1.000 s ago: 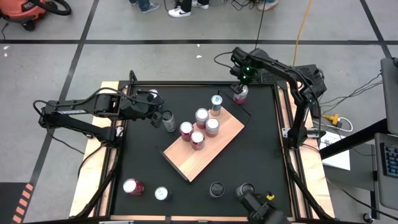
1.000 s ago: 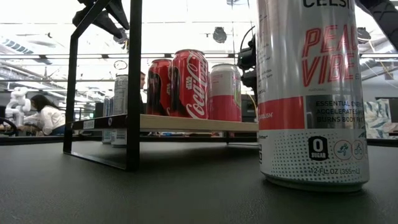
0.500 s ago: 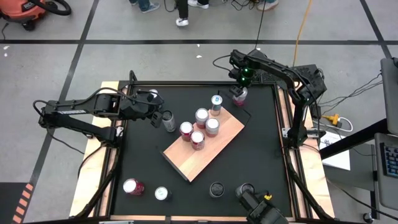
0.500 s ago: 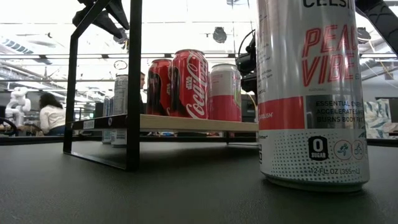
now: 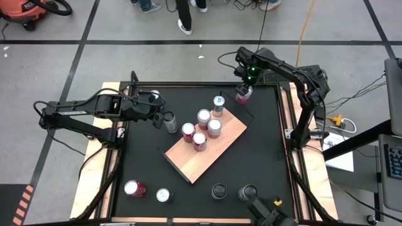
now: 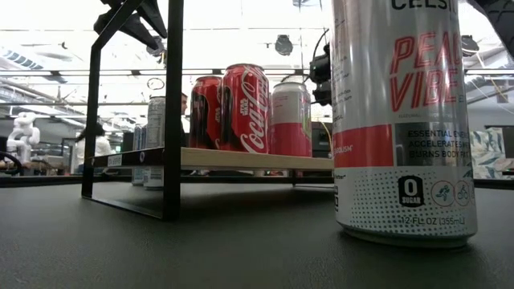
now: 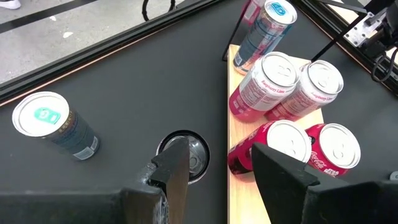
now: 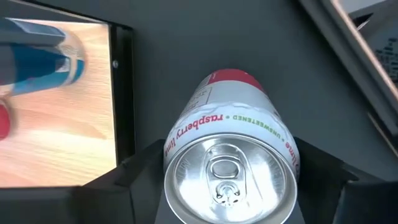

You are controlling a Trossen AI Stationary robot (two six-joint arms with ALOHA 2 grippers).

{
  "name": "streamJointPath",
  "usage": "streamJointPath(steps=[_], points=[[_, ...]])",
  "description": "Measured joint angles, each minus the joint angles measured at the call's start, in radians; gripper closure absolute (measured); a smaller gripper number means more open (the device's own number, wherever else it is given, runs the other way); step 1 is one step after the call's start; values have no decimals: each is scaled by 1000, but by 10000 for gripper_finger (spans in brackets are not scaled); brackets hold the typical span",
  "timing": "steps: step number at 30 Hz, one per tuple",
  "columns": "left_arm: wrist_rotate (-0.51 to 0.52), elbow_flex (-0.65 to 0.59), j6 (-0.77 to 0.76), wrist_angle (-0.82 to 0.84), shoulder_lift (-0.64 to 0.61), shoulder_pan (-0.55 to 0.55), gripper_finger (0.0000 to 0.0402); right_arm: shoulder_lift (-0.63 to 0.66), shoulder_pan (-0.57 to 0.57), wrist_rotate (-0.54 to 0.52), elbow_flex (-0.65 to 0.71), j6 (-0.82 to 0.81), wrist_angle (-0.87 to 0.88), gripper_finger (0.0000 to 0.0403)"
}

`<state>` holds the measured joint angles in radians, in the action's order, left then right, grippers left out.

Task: Place canned beverage on shelf
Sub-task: Put the pink white soda can on the shelf aligned with the other pink white soda cans

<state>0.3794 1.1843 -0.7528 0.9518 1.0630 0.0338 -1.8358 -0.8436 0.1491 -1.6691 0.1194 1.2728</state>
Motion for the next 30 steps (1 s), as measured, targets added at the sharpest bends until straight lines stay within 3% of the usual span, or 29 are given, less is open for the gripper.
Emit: streamJointPath(steps=[19,30], points=[[-5,0,1,-7,0,-1,226,246,69,-3,0,-182,96,149],[-45,0,30,-116,0,-2,226,424,139,-49,-2,-318,132,149]])
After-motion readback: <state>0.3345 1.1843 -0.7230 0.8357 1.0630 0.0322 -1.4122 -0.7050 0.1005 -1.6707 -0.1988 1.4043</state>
